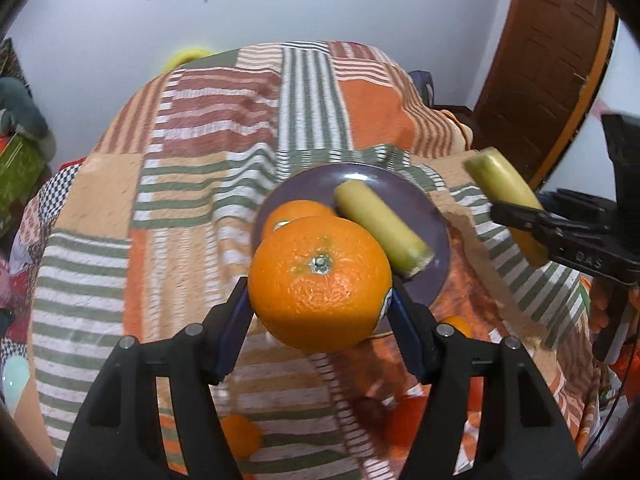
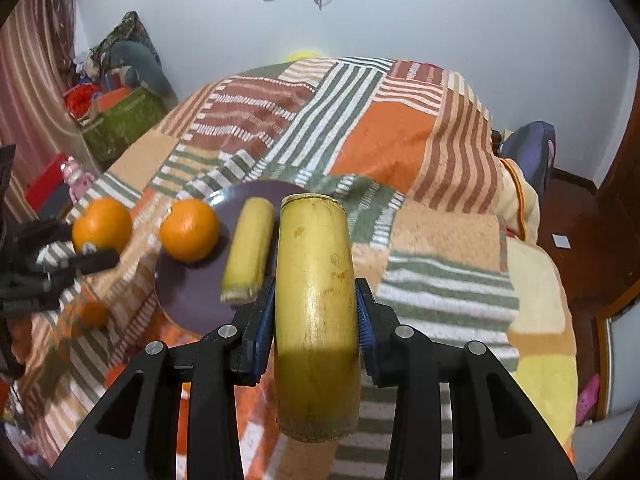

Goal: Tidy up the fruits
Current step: 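Place the orange on the plate with the left gripper while the right gripper places the cylinder beside the other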

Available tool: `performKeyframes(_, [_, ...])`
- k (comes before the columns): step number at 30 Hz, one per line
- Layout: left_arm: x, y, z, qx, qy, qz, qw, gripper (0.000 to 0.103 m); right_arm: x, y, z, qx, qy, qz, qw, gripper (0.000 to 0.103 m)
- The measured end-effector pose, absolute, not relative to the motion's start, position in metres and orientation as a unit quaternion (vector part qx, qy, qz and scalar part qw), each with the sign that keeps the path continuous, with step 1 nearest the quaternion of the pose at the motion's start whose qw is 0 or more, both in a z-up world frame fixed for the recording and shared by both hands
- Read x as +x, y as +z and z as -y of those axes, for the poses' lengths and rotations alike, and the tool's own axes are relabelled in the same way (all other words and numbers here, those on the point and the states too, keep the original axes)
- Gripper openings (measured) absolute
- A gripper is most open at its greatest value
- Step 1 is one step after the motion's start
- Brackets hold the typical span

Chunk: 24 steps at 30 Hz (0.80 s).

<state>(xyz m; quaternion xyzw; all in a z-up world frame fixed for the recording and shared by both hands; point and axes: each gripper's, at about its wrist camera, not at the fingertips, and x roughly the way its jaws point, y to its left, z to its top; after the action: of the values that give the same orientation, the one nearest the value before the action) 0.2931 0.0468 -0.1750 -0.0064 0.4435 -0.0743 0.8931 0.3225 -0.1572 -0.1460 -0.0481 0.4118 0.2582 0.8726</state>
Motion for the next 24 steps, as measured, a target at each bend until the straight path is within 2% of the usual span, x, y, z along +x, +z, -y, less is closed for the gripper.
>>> performKeyframes(12, [0.310, -0.216, -0.017, 0.005, -0.100, -0.484, 0.869, 0.065, 0.344, -0.169, 0.126, -0.032, 0.274, -0.429, 0.860, 0.034])
performKeyframes(24, [0.326, -0.228, -0.008, 0.019, -0.104, -0.495, 0.862, 0.065, 0.363, -0.186, 0.112, -0.046, 0.269, -0.442, 0.855, 0.034])
